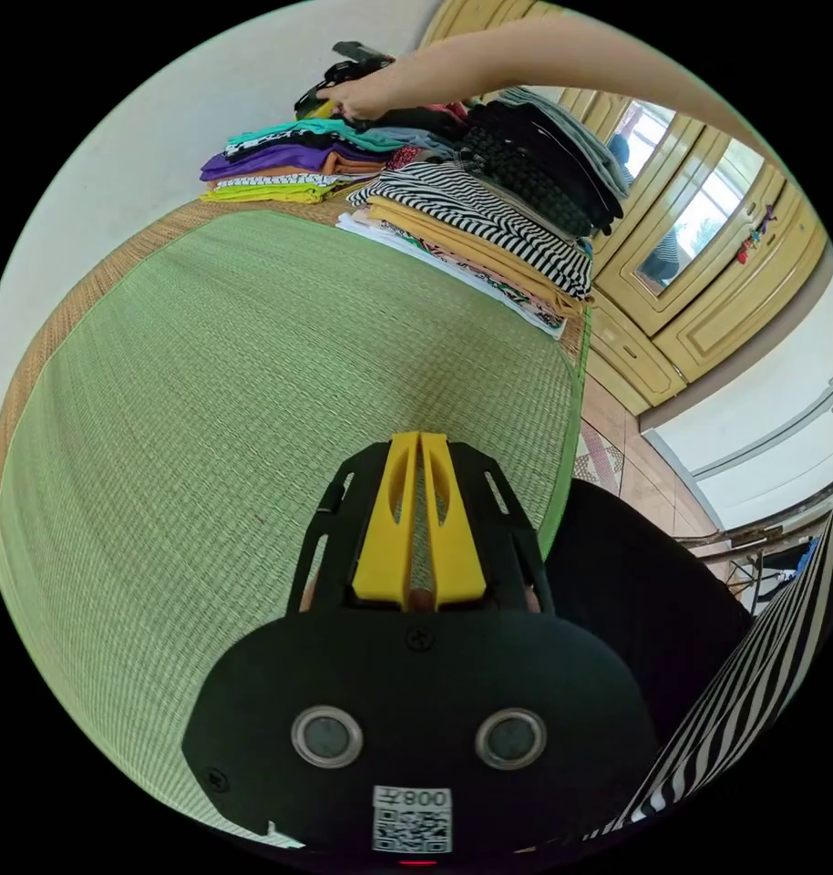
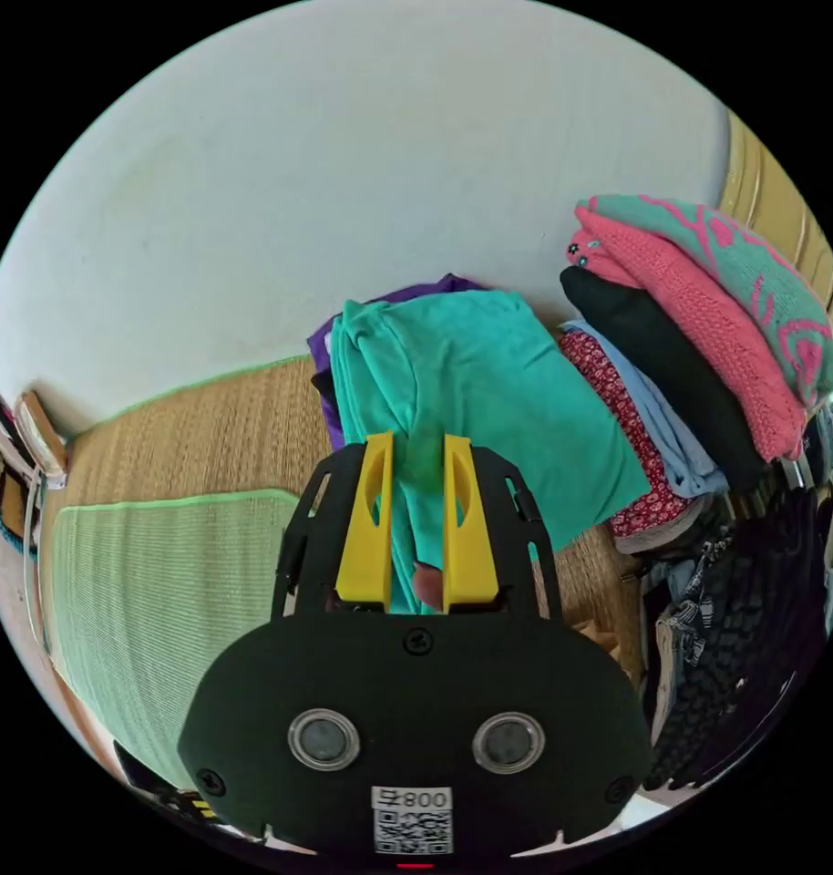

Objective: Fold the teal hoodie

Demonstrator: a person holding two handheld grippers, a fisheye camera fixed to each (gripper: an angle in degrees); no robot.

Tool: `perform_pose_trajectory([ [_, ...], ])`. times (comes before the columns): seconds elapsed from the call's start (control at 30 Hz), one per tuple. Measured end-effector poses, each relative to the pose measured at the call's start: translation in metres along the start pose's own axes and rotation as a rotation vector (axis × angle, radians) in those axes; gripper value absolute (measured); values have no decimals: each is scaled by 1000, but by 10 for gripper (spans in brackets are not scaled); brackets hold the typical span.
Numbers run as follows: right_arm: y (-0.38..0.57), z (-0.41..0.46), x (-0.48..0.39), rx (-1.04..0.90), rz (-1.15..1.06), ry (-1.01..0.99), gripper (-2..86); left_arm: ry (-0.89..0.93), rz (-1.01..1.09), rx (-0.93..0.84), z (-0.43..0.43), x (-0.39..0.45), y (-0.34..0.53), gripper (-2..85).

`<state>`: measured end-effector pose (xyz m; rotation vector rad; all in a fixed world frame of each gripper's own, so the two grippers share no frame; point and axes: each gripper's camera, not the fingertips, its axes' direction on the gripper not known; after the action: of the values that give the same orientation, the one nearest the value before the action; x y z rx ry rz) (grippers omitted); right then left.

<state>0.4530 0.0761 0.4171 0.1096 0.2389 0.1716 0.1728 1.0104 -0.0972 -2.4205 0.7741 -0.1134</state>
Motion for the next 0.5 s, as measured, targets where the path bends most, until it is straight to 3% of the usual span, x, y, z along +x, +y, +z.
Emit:
perform_pose_trajectory([
  [0.27, 28, 2, 63, 71, 184, -221, 22, 68, -31, 5, -21, -36, 35, 3],
  [0.37, 48, -22, 67, 95, 163, -283, 16, 206, -117, 16, -32, -63, 52, 3],
  [0.5, 84, -77, 49, 154, 33, -434, 13, 246, -196, 98, -66, -91, 78, 4],
])
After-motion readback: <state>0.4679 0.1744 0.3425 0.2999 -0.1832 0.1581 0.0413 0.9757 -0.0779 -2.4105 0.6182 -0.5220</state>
